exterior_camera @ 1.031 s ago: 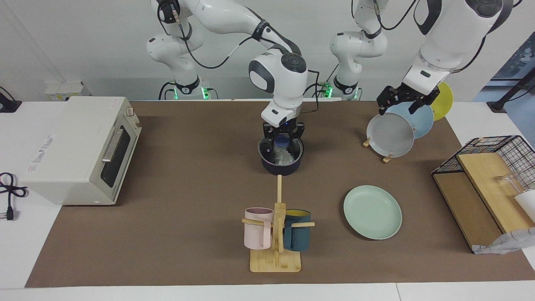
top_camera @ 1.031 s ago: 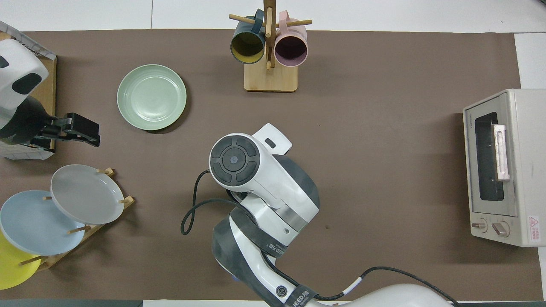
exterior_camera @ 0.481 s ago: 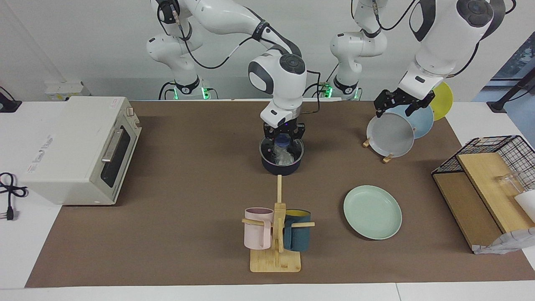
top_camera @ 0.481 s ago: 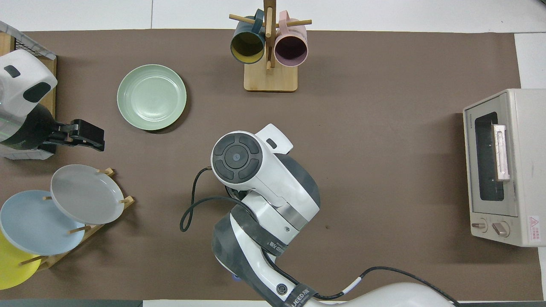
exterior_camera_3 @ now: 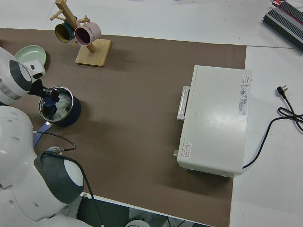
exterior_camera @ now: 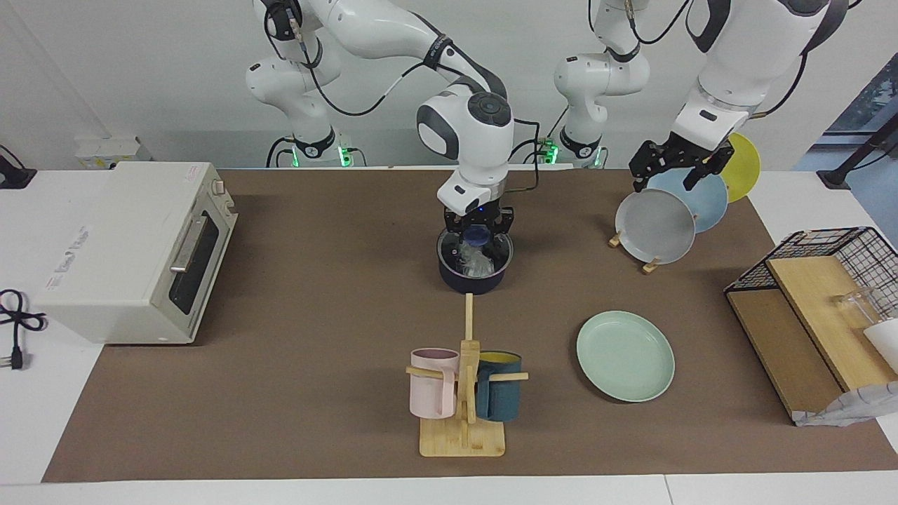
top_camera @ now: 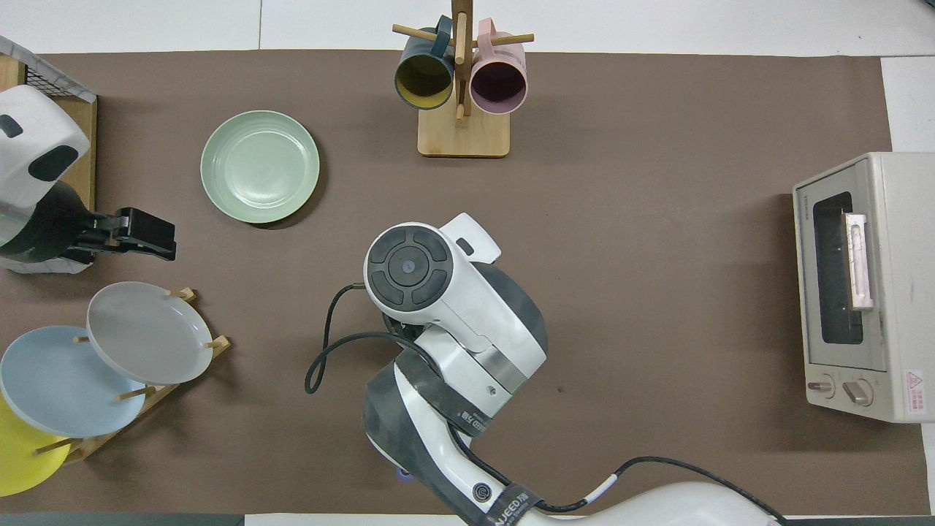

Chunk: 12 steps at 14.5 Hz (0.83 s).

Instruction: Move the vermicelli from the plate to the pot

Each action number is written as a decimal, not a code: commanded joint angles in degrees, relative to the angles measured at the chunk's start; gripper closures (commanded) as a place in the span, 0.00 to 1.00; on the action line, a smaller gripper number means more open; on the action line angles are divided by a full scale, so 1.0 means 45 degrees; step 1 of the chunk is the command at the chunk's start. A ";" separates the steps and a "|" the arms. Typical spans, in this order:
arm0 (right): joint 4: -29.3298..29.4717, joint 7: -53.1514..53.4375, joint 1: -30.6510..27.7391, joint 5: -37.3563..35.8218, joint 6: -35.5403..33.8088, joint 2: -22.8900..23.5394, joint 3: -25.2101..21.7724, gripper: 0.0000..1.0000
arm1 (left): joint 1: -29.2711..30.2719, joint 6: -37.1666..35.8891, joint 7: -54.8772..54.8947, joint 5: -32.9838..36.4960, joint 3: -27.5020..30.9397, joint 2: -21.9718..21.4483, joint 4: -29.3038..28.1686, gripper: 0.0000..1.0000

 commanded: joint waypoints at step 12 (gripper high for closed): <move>0.0325 -0.0035 -0.0978 -0.0034 -0.0632 -0.0344 -0.0014 0.00 | -0.0092 -0.0117 0.0027 0.0180 0.0322 -0.0290 -0.0313 0.00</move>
